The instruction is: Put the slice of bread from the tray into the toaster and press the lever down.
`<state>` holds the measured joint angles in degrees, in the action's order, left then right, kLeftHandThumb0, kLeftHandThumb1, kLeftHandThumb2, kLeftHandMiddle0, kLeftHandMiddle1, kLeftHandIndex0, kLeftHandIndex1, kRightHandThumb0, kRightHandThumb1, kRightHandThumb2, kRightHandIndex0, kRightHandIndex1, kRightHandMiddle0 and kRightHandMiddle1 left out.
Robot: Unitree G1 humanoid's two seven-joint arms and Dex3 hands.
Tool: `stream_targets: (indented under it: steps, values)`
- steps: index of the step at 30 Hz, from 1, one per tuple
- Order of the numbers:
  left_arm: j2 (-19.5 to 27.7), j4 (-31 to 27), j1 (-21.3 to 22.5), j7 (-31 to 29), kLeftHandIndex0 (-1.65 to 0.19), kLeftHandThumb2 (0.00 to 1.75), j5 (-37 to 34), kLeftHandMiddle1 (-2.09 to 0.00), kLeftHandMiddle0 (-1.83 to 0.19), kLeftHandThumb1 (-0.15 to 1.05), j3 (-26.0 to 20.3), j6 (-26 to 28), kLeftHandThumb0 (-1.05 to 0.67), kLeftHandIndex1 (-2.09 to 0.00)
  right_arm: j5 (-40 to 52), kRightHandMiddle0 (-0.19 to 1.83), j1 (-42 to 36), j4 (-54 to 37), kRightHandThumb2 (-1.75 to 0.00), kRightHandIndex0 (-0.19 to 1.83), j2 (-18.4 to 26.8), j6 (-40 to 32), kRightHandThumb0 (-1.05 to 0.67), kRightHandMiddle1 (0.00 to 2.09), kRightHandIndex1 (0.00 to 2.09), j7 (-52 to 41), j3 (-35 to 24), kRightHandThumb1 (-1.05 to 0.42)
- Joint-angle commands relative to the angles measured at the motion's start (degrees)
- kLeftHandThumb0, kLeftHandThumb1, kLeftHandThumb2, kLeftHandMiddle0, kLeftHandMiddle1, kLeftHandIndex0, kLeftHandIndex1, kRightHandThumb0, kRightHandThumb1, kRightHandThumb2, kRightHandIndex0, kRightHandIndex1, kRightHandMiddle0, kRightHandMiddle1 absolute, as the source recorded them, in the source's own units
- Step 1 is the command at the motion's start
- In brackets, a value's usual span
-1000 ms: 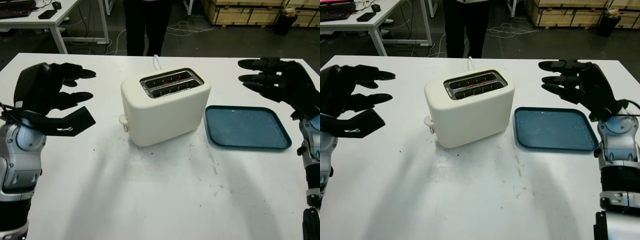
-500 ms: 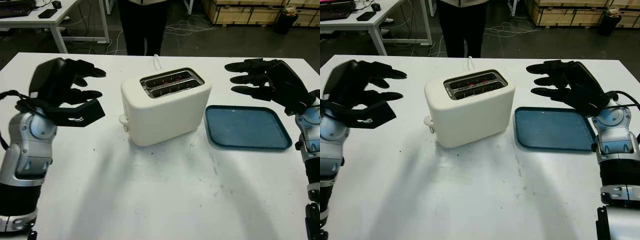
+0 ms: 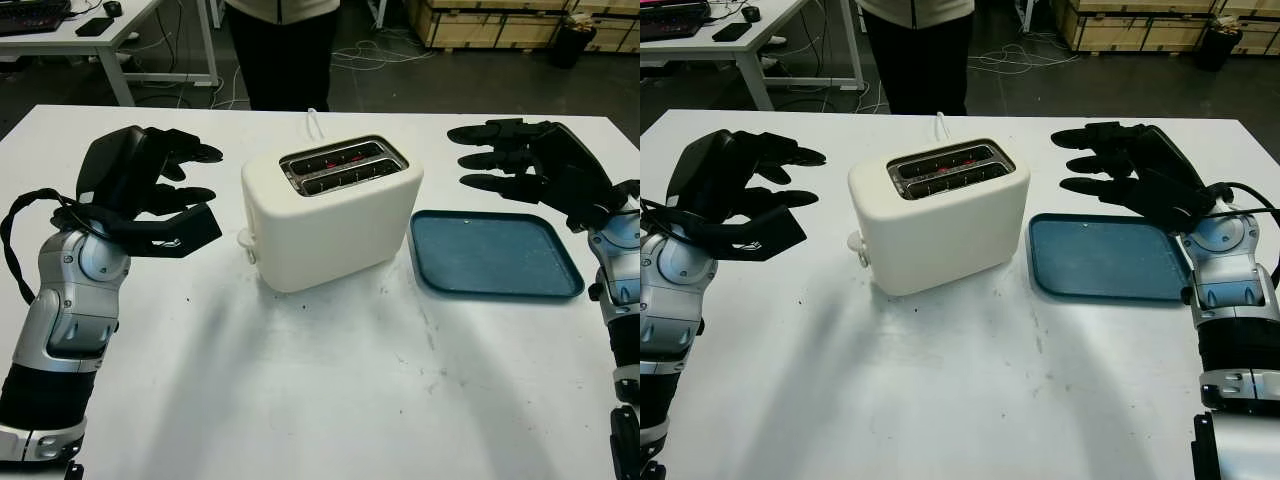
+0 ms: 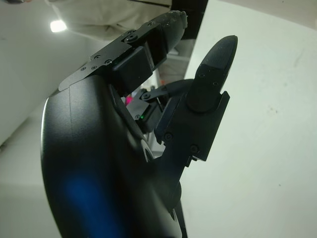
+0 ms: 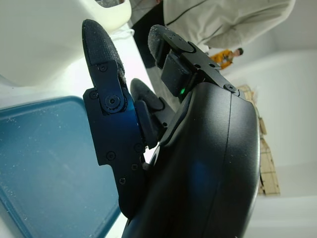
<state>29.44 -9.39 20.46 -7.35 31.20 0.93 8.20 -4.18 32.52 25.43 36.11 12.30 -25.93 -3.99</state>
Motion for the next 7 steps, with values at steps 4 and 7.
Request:
stream_targets:
  steps: [4, 7]
  values:
    - [-0.19, -0.2, 0.53, 0.35, -1.08, 0.0, 0.66, -0.9, -0.81, 0.72, 0.36, 0.27, -0.42, -0.03, -0.01, 0.67, 1.37, 0.24, 0.0, 0.78, 0.81, 0.66, -0.63, 0.0, 0.0, -0.73, 0.04, -0.91]
    - [-0.33, -1.09, -0.31, 0.33, -1.07, 0.0, 0.36, -0.89, -0.8, 0.71, 0.12, 0.21, -0.39, -0.02, 0.47, 0.66, 0.97, -0.22, 0.0, 0.77, 0.76, 0.49, -0.61, 0.0, 0.0, -1.24, -0.17, -0.91]
